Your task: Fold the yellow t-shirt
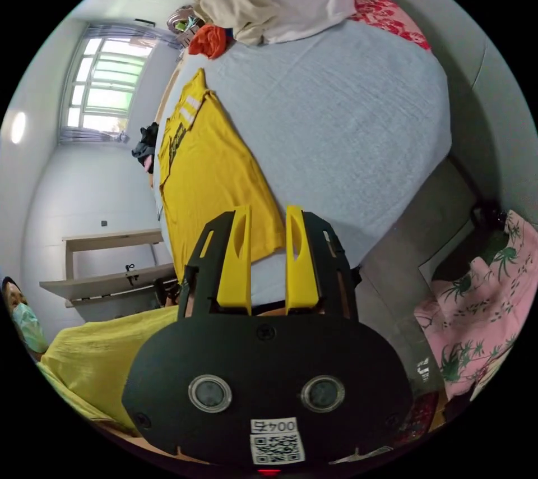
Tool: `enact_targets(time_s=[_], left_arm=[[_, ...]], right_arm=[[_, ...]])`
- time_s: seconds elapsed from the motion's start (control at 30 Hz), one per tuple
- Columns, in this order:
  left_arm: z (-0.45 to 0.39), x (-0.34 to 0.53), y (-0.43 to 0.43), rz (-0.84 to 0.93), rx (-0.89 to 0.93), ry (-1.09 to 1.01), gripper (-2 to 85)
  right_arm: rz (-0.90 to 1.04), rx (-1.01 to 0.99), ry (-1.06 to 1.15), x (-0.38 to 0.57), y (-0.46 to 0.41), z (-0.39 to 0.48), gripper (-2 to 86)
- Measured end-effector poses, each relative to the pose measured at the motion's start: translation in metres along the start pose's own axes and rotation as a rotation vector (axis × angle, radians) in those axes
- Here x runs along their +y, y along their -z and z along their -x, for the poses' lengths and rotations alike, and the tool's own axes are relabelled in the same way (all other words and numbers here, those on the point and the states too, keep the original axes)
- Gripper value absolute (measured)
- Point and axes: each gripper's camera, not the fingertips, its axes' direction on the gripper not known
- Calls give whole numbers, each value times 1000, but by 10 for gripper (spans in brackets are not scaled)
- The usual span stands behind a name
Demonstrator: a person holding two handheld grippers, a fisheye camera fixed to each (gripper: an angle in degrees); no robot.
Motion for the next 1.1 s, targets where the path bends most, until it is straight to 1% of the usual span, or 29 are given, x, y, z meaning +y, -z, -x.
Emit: enact_targets(time_s=[0.07, 0.23, 0.37, 0.63, 0.83, 0.97, 1.1], left_arm=[[-7, 3, 7, -17, -8, 32, 27], [-25, 10, 23, -45, -31, 138, 26], [-42, 14, 32, -42, -86, 191, 25], [-64, 28, 48, -30, -104, 244, 22], [-75, 47, 61, -66, -31, 262, 22], [-88, 61, 72, -114, 10, 261, 21], [-108, 74, 89, -198, 80, 229, 20]], right_arm=[[37, -37, 23, -5, 11, -8, 100], [10, -172, 46, -7, 38, -19, 102], [51, -262, 79, -1, 53, -21, 105], [110, -337, 136, 13, 88, -8, 101], [135, -342, 120, 7, 109, 5, 64], [36, -375, 134, 7, 139, 26, 20], [-38, -427, 190, 5, 174, 54, 6]])
